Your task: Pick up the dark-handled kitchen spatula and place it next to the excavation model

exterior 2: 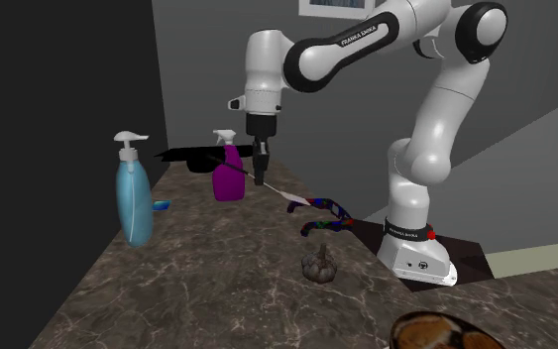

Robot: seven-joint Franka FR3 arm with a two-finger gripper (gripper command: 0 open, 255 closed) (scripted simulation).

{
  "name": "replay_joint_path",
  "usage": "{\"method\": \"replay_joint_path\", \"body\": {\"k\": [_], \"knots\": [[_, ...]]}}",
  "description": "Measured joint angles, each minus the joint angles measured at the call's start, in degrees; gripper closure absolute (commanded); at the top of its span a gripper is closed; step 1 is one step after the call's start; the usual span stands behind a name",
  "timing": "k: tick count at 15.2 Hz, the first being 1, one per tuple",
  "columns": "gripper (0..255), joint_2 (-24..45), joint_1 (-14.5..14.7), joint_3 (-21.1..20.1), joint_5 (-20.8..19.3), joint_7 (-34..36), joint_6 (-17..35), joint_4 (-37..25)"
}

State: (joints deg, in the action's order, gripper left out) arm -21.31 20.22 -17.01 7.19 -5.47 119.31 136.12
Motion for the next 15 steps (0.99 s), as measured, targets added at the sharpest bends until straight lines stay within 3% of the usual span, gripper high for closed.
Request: {"method": "replay_joint_path", "body": {"k": [12,15], "knots": [[255,-2.2,-0.1,0.9,-0.2,0.0,-9.6,-7.4],[255,-2.8,-1.2,3.2,-0.8,-3.0,-10.5,-7.5]]}}
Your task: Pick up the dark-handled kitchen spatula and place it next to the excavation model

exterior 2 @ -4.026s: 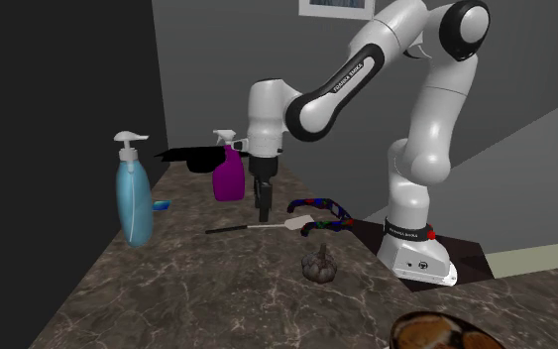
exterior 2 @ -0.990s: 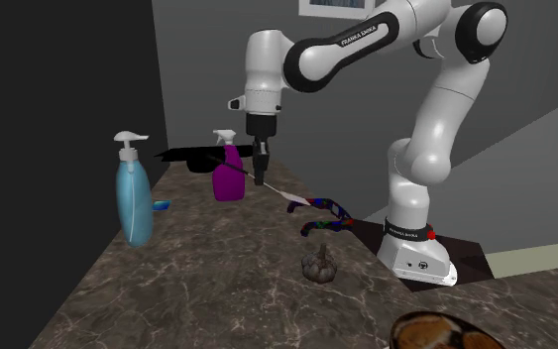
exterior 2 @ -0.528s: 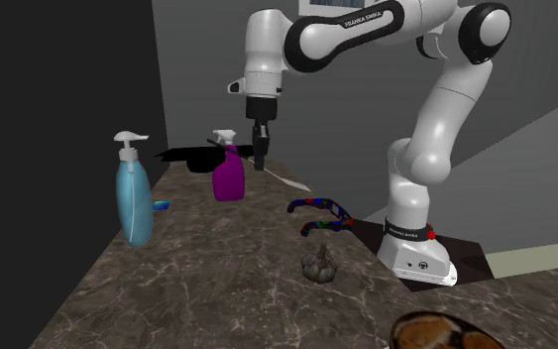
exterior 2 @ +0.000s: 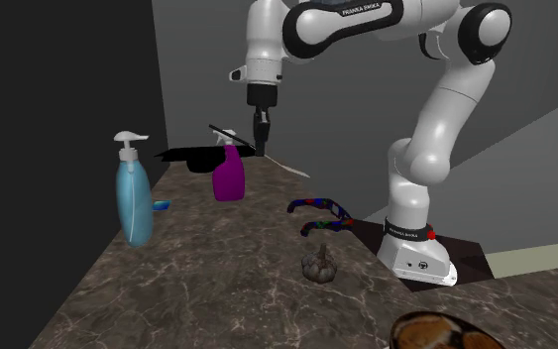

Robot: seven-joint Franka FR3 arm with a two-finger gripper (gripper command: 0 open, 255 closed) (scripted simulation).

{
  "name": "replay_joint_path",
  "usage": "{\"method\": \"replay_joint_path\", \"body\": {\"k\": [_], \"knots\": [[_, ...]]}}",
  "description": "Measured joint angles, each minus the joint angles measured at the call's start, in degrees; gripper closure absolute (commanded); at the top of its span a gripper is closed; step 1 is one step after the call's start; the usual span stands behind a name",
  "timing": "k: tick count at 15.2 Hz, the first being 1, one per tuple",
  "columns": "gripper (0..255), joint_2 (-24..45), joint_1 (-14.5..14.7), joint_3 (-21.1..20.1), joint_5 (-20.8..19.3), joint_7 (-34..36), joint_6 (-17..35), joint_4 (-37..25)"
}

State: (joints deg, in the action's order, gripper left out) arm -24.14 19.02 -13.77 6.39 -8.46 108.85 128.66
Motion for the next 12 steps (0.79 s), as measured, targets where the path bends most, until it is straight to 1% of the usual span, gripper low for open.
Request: {"method": "replay_joint_path", "body": {"k": [5,12], "knots": [[255,-0.3,-2.5,5.0,-1.6,-6.8,0.5,1.3],[255,1.8,-6.6,12.5,-4.1,-16.9,0.3,-0.6]]}}
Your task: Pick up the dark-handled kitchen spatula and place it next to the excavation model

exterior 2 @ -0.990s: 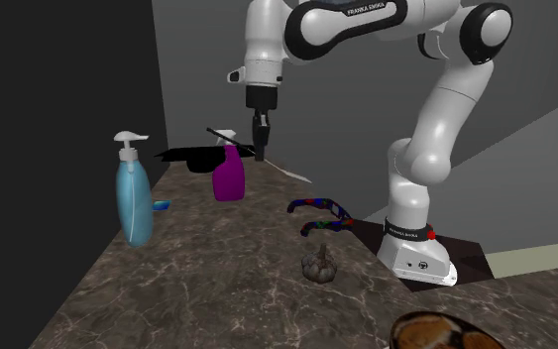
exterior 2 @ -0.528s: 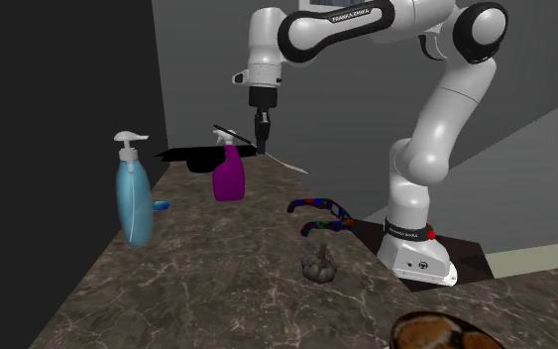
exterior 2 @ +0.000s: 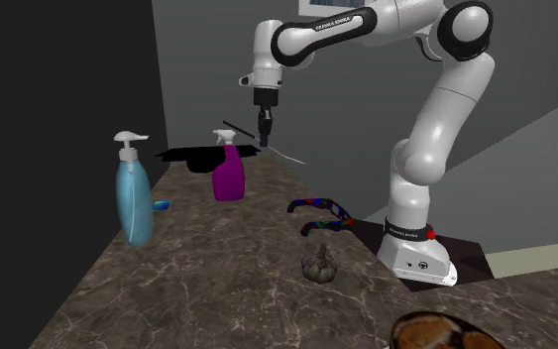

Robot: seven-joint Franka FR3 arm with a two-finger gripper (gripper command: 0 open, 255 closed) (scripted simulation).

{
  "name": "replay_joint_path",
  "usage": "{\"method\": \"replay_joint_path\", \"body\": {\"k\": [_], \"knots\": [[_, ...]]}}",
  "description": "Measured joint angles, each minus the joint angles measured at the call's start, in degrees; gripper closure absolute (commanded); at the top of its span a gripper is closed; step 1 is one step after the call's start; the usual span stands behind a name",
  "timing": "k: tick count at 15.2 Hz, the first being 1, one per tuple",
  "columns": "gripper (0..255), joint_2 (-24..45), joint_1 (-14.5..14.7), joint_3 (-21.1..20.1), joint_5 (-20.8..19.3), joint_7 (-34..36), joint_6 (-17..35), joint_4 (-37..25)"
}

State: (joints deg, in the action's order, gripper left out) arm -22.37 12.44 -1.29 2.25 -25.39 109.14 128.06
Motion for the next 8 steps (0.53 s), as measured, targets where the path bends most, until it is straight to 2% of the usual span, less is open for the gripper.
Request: {"method": "replay_joint_path", "body": {"k": [8], "knots": [[255,5.8,-3.9,7.4,-1.7,-10.6,-0.1,-5.6]]}}
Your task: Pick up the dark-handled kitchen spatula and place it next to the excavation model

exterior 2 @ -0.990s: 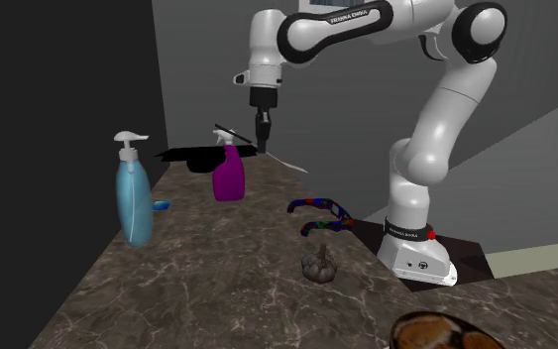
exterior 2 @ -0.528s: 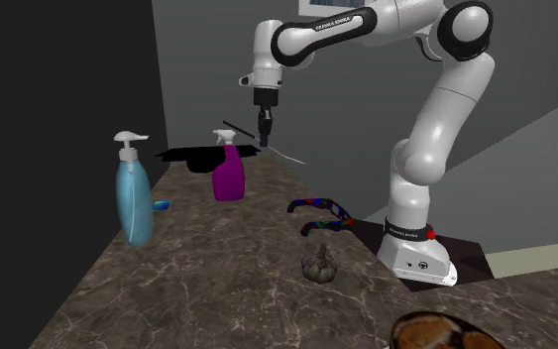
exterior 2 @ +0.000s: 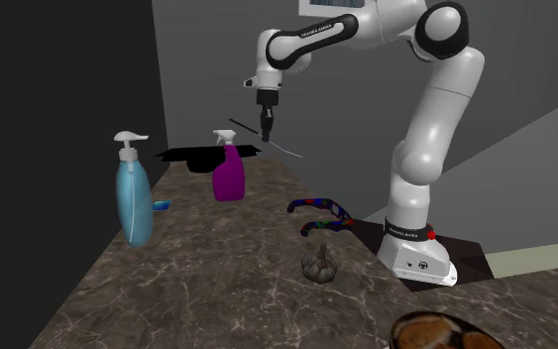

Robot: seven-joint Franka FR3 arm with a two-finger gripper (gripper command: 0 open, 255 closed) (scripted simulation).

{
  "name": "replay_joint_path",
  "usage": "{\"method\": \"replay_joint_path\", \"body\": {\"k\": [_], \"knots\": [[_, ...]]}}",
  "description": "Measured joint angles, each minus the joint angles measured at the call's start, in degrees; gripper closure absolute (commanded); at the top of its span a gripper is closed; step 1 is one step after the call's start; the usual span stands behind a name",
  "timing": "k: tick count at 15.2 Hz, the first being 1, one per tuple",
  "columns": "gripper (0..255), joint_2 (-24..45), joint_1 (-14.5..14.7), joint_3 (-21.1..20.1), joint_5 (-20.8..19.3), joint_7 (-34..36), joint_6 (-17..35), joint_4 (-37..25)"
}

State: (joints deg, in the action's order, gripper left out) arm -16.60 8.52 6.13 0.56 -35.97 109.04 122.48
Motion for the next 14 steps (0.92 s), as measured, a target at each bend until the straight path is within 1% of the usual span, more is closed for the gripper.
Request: {"method": "replay_joint_path", "body": {"k": [7,14], "knots": [[255,7.2,-3.2,5.9,0.3,-9.3,-0.9,-7.7],[255,17.9,-7.1,11.1,3.1,-19.1,-3.1,-20.0]]}}
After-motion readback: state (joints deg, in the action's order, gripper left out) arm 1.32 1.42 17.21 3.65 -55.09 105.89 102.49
